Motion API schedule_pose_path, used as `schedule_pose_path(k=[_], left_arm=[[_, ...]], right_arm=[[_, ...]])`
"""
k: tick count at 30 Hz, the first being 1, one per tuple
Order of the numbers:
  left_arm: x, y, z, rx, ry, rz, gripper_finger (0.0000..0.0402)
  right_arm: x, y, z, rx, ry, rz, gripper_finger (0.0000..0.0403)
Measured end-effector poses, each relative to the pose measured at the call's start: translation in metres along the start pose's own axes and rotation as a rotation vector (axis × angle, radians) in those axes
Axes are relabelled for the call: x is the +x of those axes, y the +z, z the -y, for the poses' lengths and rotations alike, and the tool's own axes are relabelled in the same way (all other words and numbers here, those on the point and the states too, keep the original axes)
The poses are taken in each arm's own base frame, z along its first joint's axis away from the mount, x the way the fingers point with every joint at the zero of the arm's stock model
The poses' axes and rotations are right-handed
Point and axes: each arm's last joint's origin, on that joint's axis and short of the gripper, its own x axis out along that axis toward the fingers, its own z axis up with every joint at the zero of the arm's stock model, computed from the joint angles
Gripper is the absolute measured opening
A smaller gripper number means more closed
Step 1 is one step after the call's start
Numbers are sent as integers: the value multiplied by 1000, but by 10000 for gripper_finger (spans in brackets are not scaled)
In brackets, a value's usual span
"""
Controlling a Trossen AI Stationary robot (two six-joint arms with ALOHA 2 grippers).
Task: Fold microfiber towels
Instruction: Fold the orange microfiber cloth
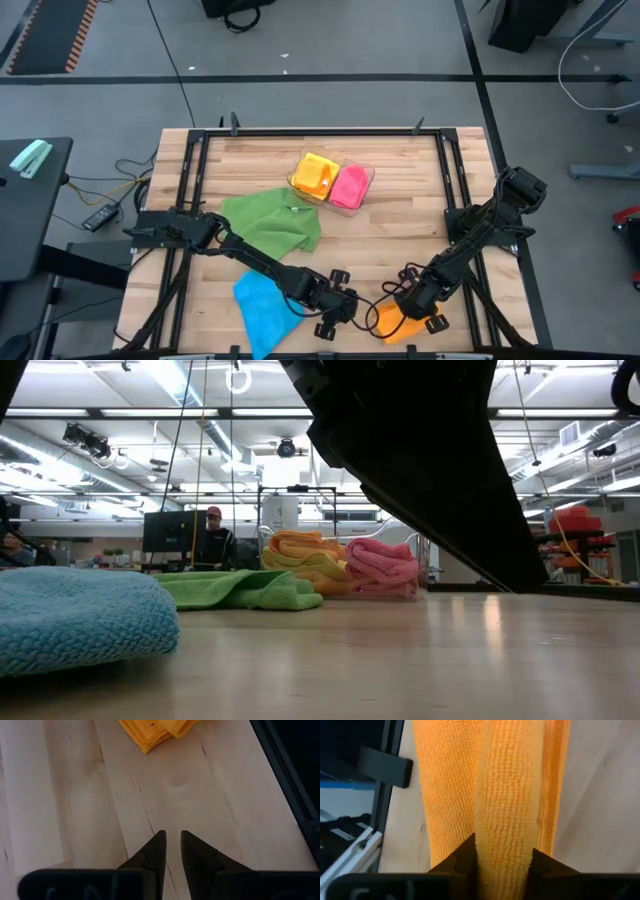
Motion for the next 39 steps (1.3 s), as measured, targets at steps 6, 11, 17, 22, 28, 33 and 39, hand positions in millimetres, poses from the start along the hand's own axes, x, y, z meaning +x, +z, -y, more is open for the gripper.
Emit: schedule_pose_path(k=[6,11,17,22,28,33,39], left_arm=[[0,0,0,0,0,0,66],[0,0,0,-5,-1,0,67],[0,0,1,-2,-1,0,60],[0,0,0,-2,-1,0,62],[0,0,0,-1,-1,0,60],[0,0,1,0,-1,-2,54],[0,-1,0,-2,1,-13,54]], right_arm=[[0,-2,0,68,11,-32,140],[0,-5,2,122,-10,-58,166],[0,-8,4,155,-33,-84,202],[-6,-5,2,170,-47,-101,230],[-16,0,-3,168,-104,-103,247],[-23,0,-3,194,-168,-135,250],[-30,-6,-3,260,-235,-207,249]])
